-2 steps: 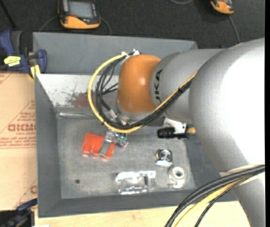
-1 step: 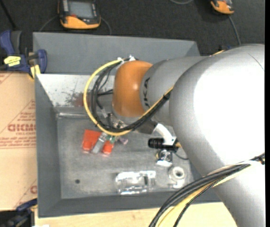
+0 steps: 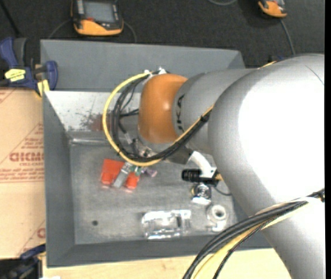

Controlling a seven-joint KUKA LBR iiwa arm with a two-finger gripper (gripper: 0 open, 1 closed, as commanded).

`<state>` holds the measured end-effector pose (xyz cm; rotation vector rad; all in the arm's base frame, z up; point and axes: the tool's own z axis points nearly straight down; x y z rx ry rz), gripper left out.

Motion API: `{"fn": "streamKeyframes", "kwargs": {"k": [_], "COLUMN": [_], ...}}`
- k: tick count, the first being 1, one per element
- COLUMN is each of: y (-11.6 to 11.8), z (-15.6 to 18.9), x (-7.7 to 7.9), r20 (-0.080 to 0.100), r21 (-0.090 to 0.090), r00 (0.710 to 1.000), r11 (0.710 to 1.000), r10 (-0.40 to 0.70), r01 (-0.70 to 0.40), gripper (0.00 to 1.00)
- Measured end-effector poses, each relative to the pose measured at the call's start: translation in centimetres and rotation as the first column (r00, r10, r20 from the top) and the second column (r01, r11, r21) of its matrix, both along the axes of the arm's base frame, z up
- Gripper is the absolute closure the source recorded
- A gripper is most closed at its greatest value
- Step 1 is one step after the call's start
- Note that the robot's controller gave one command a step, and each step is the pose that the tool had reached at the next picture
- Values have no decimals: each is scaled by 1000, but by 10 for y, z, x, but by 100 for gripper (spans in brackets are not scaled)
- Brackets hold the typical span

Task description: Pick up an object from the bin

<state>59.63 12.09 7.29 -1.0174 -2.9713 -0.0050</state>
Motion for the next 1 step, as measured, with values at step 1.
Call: {"fn": "streamKeyframes", "kwargs": {"k": [1], "y": [0], "z": [3], "x": [2], "r20": [3], "r21": [1], "r00": [1000], "r11": [1000], "r10": [0], "r01": [0], "gripper": [100]}}
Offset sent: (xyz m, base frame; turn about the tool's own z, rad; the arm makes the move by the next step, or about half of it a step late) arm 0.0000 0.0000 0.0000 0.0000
